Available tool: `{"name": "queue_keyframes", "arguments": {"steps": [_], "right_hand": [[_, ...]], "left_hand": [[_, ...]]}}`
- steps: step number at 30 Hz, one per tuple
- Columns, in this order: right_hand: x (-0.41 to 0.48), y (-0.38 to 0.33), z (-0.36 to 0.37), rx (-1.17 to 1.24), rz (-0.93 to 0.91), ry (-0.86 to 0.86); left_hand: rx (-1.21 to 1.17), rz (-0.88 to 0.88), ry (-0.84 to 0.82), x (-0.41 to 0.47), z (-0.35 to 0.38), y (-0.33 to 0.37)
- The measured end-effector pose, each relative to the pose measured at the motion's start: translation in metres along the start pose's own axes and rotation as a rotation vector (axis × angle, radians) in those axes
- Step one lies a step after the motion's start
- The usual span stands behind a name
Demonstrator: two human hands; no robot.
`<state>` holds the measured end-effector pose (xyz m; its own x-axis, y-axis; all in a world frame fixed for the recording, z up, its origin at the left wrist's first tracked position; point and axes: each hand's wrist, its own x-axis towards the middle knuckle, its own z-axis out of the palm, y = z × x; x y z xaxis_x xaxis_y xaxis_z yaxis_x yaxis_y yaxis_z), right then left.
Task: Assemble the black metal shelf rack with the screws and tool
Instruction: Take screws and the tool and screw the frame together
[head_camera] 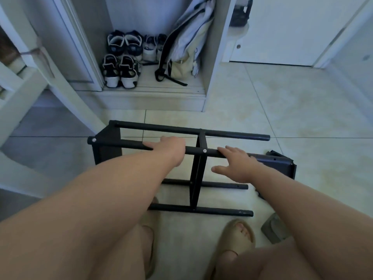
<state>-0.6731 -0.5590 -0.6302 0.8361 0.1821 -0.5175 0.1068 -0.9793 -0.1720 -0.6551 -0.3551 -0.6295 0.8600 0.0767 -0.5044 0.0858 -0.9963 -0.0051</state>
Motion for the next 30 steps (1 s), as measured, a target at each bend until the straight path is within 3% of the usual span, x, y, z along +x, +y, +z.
{"name": "queue_keyframes", "arguments": {"steps": [5, 16, 30], "right_hand": [[0.017, 0.002, 0.011, 0.002, -0.006, 0.006], [0.126, 0.015, 0.029, -0.009, -0.066, 0.23], [0.299, 0.049, 0.08, -0.032, -0.071, 0.262]], "left_hand": [[-0.016, 0.043, 0.087, 0.017, 0.013, -0.006], [-0.068, 0.058, 0.306, 0.118, 0.024, -0.015], [-0.14, 0.055, 0.267, 0.283, 0.08, -0.012]]}}
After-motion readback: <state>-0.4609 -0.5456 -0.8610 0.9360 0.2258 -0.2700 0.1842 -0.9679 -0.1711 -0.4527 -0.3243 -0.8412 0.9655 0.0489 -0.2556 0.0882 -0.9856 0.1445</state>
